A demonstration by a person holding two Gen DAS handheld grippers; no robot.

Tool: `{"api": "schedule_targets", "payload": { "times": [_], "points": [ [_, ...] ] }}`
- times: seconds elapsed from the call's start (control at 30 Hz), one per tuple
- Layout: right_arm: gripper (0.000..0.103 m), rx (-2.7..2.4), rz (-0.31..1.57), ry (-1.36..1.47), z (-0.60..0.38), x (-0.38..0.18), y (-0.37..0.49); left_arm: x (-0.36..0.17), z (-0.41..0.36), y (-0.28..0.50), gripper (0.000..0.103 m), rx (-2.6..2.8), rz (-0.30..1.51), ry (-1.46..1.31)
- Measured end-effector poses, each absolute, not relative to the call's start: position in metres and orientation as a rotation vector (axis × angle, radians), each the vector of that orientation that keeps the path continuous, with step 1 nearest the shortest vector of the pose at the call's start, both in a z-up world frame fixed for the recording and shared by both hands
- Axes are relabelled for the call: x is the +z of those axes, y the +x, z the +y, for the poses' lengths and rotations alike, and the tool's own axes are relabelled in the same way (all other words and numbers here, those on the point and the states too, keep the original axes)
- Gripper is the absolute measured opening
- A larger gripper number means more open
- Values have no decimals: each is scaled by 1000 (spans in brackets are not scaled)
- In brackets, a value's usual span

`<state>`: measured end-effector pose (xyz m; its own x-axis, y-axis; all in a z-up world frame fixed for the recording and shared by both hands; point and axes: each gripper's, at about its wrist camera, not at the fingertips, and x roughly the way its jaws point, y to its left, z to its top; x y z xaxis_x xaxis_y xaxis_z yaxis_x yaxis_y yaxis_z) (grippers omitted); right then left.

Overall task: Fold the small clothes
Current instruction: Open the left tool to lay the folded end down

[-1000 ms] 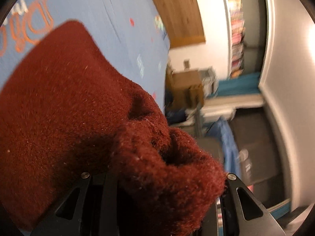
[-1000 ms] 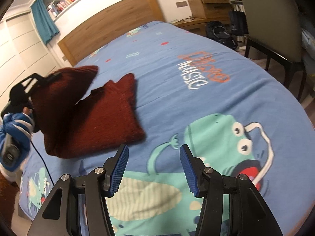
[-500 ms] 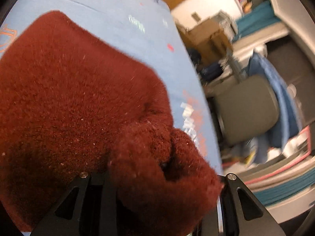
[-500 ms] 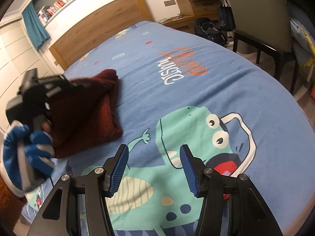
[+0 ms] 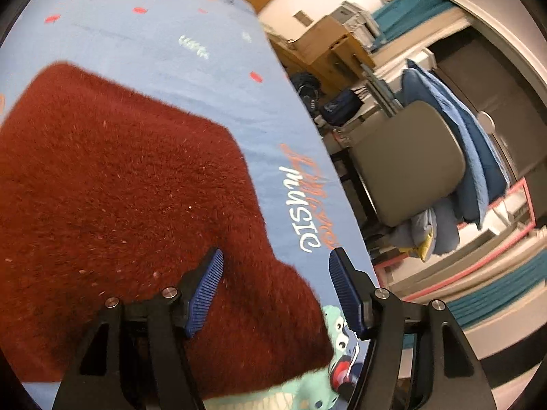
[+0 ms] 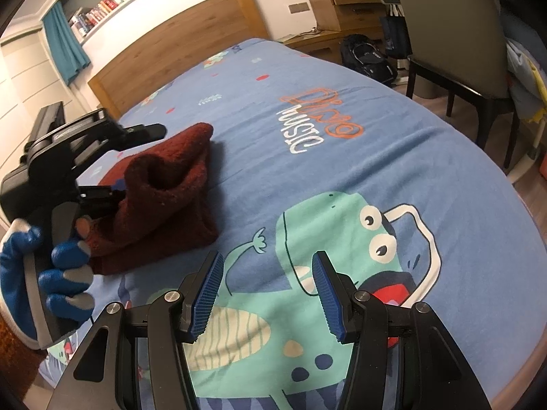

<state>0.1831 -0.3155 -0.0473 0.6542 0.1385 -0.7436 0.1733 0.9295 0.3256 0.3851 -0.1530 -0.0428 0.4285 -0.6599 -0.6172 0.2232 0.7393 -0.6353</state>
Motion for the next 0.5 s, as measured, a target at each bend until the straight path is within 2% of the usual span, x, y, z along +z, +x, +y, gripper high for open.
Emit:
{"api": "schedule_targets", "payload": {
  "times": [0.1, 0.33, 0.5],
  "points": [
    [56, -11, 859, 374, -312, -40, 187, -25, -147, 376, 59, -590, 923, -428],
    [56, 75, 816, 324, -278, -9, 208, -8, -96, 353, 73, -467, 889, -214],
    [56, 175, 786, 271, -234, 12, 237, -18, -67, 353, 73, -385, 892, -163]
  ]
}}
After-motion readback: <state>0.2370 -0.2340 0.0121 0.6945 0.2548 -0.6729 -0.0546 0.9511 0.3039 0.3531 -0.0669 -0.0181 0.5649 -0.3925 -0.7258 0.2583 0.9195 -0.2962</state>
